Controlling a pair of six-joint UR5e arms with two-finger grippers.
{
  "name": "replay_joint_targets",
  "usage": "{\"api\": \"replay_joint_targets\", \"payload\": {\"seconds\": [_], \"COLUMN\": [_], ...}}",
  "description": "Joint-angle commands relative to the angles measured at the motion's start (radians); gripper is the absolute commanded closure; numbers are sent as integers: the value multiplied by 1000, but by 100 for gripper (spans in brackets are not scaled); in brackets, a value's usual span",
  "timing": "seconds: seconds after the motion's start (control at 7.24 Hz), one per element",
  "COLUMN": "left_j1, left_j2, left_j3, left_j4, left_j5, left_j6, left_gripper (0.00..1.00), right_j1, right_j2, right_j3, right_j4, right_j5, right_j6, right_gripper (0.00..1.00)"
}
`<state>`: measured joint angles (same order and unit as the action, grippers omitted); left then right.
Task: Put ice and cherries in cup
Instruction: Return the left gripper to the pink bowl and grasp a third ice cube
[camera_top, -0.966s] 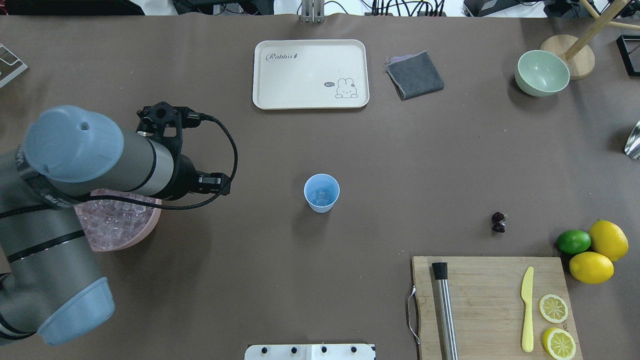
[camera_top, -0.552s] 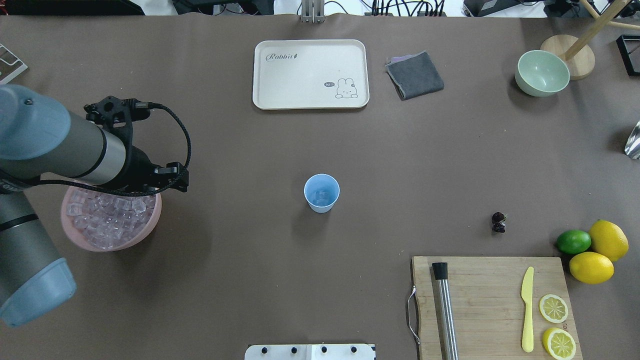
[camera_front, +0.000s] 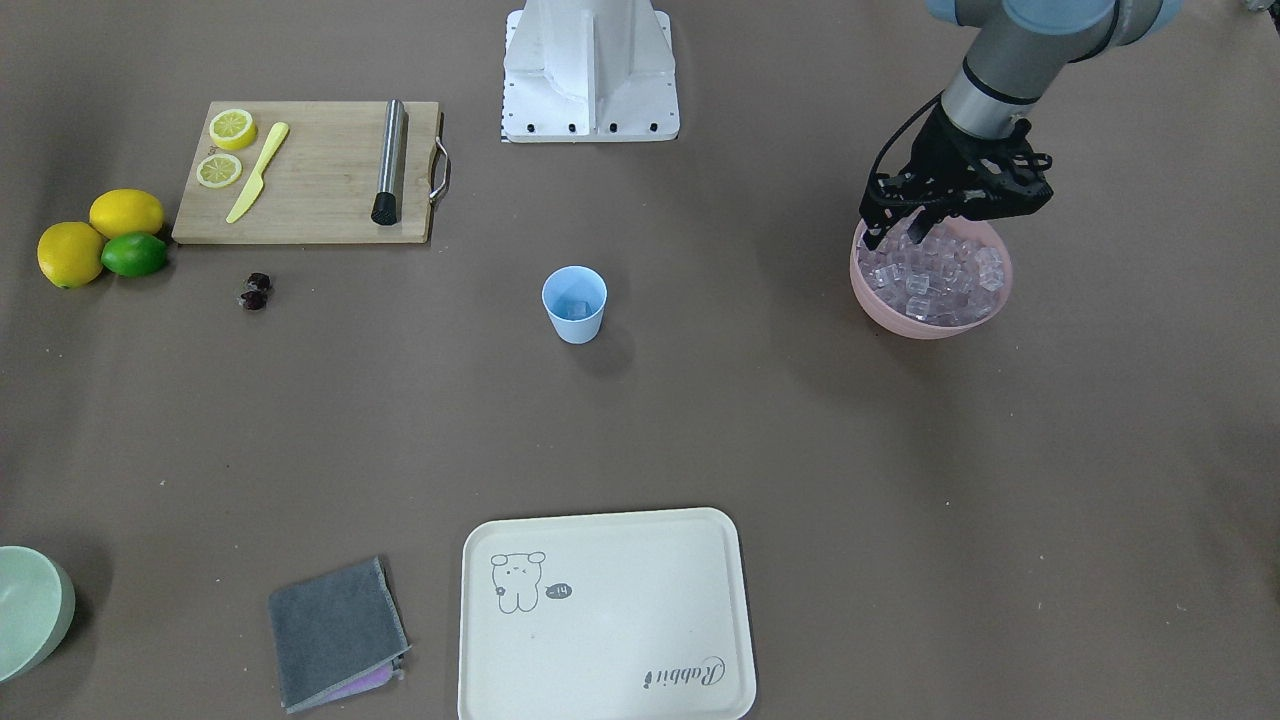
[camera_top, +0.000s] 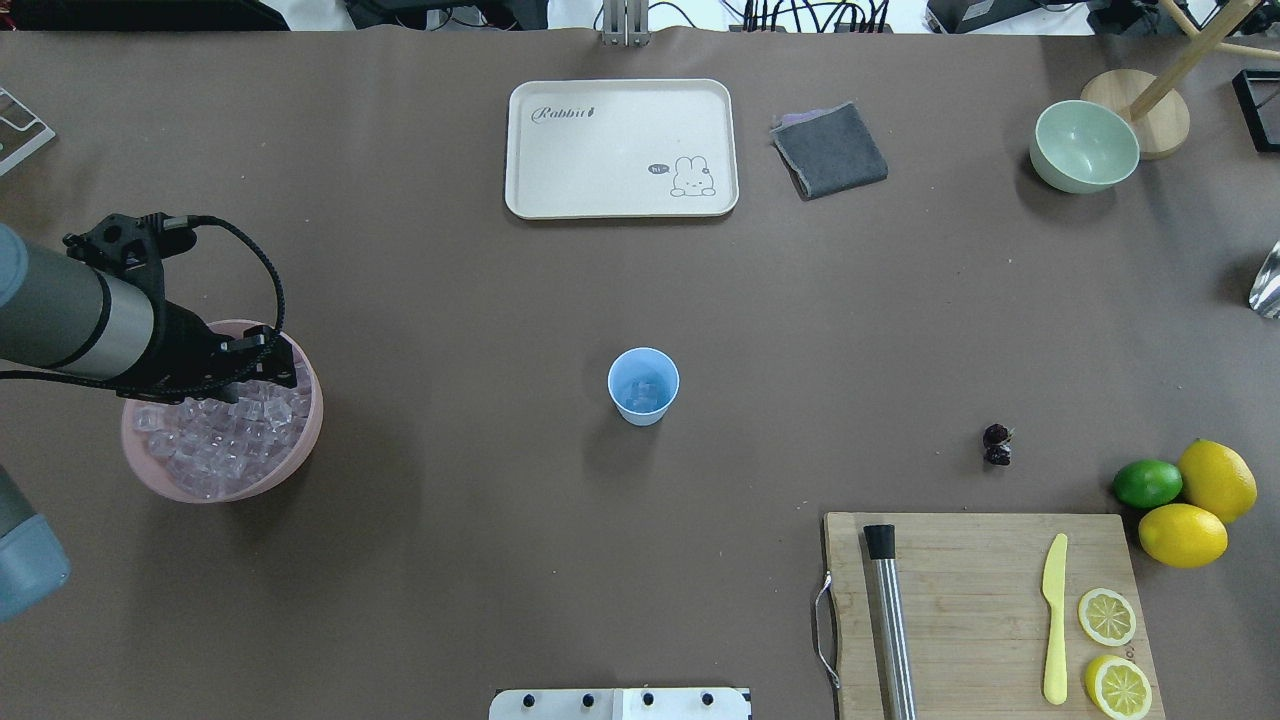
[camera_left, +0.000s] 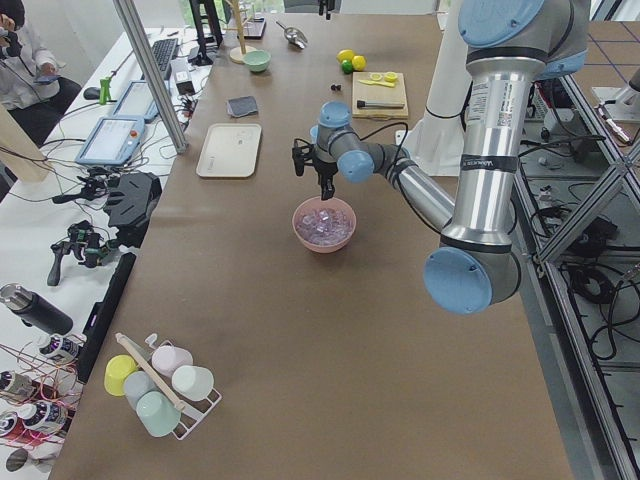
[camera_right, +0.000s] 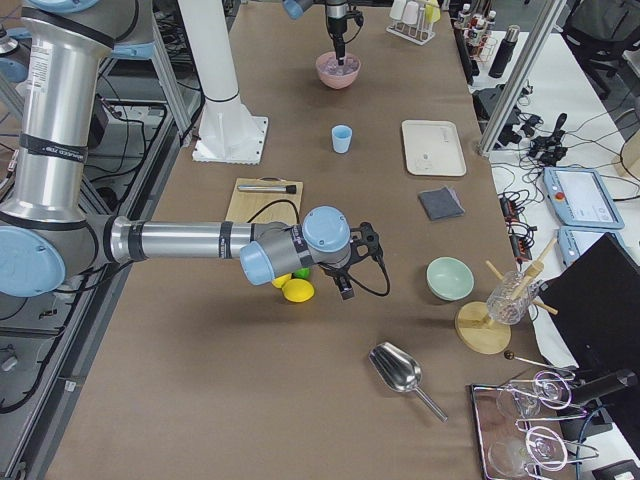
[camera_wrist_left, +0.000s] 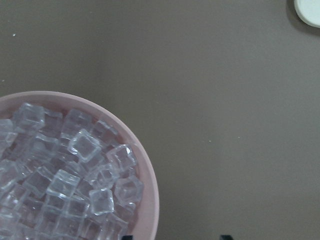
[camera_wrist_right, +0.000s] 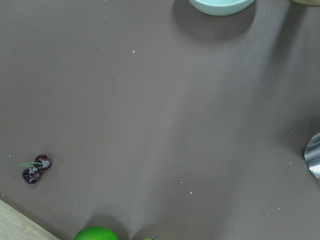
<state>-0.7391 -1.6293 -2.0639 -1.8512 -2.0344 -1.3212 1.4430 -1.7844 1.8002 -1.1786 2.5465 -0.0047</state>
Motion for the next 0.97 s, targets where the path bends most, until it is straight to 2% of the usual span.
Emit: {"api": "replay_joint_targets", "payload": {"seconds": [0.0, 0.83], "left_j1": [-13, -2], "left_j2": [23, -32], "left_j3": [63, 140], "left_j4": [-60, -77], "left_j5": [-21, -18], "left_j6": [-3, -55], "left_gripper": [31, 33], "right_j1": [-13, -35], "right_j2": [2, 17], "right_j3": [13, 31], "right_j4": [-1, -3], "right_j5": [-2, -11], "right_j6": [2, 35], "right_gripper": [1, 1]}}
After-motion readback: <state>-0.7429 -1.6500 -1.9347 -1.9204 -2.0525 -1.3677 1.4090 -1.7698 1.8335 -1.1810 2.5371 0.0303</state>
